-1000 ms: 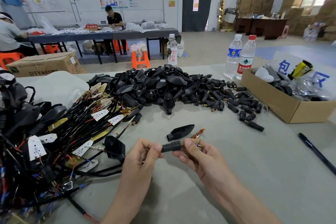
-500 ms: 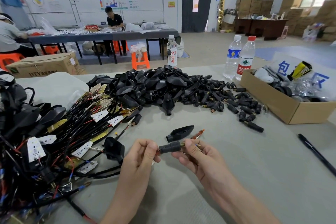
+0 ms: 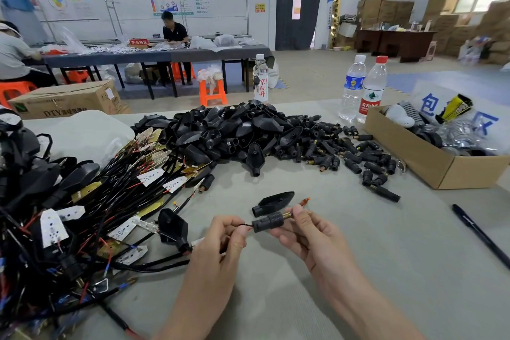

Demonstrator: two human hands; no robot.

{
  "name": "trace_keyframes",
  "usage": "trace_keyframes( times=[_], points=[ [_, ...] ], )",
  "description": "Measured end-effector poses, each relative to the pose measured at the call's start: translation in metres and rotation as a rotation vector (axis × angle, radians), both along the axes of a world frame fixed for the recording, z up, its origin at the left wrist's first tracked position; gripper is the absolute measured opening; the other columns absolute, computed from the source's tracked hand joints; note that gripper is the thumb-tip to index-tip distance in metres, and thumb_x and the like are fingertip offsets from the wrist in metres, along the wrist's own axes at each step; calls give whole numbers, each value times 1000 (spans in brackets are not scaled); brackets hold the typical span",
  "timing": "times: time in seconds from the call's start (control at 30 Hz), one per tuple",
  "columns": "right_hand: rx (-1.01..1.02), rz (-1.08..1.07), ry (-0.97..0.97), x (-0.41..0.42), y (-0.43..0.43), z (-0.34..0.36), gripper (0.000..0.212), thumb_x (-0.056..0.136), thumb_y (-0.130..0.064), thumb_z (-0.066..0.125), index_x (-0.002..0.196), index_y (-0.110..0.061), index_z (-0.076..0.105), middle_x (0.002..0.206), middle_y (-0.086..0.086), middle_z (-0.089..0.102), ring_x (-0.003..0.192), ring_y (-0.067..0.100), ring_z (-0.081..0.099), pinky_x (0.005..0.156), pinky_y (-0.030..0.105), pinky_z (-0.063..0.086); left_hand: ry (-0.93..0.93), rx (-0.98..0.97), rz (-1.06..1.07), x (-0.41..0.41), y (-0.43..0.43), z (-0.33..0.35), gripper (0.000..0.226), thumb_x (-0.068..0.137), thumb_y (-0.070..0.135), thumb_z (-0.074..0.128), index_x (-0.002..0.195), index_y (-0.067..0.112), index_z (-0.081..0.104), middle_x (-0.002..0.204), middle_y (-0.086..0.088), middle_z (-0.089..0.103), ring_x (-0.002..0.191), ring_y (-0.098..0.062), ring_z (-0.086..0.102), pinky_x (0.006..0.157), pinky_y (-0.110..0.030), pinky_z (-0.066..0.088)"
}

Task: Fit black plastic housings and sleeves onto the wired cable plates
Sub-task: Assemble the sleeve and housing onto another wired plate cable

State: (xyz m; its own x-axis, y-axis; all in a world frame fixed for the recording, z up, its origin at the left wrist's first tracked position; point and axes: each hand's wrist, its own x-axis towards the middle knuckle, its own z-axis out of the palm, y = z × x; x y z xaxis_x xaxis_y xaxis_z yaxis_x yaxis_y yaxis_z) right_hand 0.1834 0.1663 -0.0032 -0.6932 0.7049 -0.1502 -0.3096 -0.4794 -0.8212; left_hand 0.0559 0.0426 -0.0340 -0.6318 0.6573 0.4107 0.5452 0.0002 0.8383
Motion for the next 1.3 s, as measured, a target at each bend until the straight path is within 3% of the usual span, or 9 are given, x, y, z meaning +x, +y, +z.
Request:
trace_keyframes(
  times=[0.07,0.2,0.3,0.5,0.7,0.8,0.9,1.1,1.3],
  points=[
    [-4,4,7,0,-1,0,38,91,-30,60,107,3,67,102,21,74,85,26,75,64,19,58,40,10,24,0,0,0,21,88,60,47,96,44,57,75,7,64,65,-14,59,59,-32,48],
    [-11,-8,23,1,-1,-2,37,84,-29,66,107,0,65,102,23,74,88,27,75,67,19,58,102,6,117,-1,-1,0,19,84,55,50,90,39,60,65,11,58,56,-9,50,51,-17,36],
    [26,-30,-6,0,1,-4,39,79,-26,70,108,0,65,100,22,74,86,27,75,67,20,58,137,-36,127,0,-1,0,10,87,46,54,90,39,60,72,11,61,64,-10,55,58,-22,42],
    [66,-80,-10,2,7,-6,38,76,-28,71,102,-1,66,98,19,75,81,22,75,67,19,57,243,-81,48,3,-5,5,16,94,41,53,105,42,64,94,16,60,81,-10,61,69,-23,47],
    [13,-74,13,4,10,-4,38,73,-28,73,99,-1,65,100,21,74,81,22,74,66,20,58,243,-90,107,-3,-7,4,24,95,24,63,103,46,57,95,21,64,90,-2,62,73,-15,45],
    [3,-21,32,3,8,-4,38,76,-27,72,103,0,65,102,20,74,82,21,74,67,20,58,258,-50,100,0,-7,7,10,93,35,58,100,42,60,93,18,64,85,-6,63,72,-22,48],
    [17,27,9,2,4,-6,43,78,-27,72,109,1,64,103,18,75,84,21,74,69,21,58,277,-34,78,4,-8,11,13,92,42,52,101,39,61,92,18,63,83,-8,63,70,-24,49],
    [30,-38,1,3,9,-4,38,79,-27,70,103,3,67,98,16,76,80,18,74,67,19,58,276,-102,128,4,-10,14,10,91,27,67,101,31,67,90,28,64,95,6,56,83,-29,44],
    [-42,-21,7,6,13,-4,38,80,-24,70,105,5,67,104,21,74,80,21,74,65,21,58,339,-108,129,0,-12,13,10,91,22,69,96,30,68,86,30,63,91,8,53,78,-26,41]
  ],
)
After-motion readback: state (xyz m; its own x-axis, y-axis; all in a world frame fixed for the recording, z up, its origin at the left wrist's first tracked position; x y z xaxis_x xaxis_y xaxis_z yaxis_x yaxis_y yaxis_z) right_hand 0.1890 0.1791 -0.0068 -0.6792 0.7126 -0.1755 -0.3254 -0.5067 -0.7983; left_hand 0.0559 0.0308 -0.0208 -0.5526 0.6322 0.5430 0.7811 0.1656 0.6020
